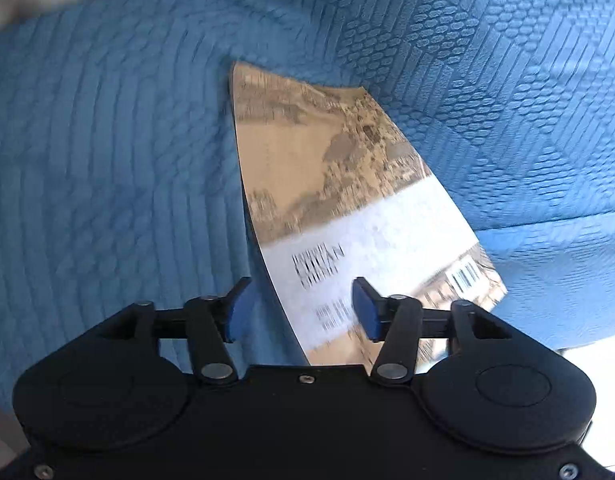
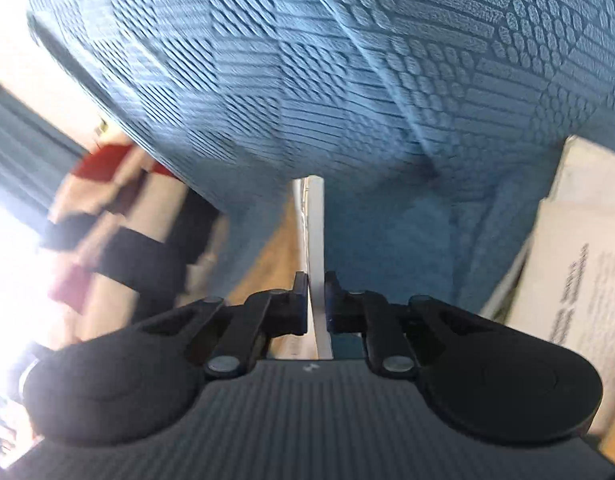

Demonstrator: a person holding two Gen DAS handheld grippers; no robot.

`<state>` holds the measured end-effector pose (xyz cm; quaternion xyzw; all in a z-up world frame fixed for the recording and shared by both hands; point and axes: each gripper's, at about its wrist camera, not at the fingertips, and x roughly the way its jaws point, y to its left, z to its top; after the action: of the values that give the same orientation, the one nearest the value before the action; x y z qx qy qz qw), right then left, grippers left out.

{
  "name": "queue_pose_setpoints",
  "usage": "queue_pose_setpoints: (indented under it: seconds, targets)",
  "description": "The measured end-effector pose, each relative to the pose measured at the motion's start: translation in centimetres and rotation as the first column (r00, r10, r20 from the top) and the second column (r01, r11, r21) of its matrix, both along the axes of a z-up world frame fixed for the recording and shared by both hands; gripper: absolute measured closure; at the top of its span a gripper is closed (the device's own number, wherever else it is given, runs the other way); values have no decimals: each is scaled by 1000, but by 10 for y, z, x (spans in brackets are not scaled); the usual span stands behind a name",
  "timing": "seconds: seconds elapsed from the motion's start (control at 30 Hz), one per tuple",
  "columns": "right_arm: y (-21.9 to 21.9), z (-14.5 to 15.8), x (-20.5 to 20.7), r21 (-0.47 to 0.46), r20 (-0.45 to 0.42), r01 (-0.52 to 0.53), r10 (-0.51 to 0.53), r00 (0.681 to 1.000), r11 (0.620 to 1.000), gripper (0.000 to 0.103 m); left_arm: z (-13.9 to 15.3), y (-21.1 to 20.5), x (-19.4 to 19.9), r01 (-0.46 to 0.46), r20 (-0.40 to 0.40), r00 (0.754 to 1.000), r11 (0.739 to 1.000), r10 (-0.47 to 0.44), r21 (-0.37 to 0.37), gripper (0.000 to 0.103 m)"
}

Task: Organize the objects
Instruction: 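Close the left gripper on the tan book and lift it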

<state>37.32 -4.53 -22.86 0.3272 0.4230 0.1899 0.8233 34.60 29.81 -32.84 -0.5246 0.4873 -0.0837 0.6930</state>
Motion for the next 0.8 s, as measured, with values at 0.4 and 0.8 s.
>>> queue_pose_setpoints:
  seconds: [0.4, 0.8]
  targets:
    - [11, -2, -30, 149, -85, 109, -97, 992, 983, 92, -45, -22, -23, -88, -157, 987, 936, 35, -341, 39]
    - [-1, -33, -37, 148, -189, 213, -184, 965, 966, 89, -36, -14, -23, -115, -146, 986, 958, 78, -262, 90]
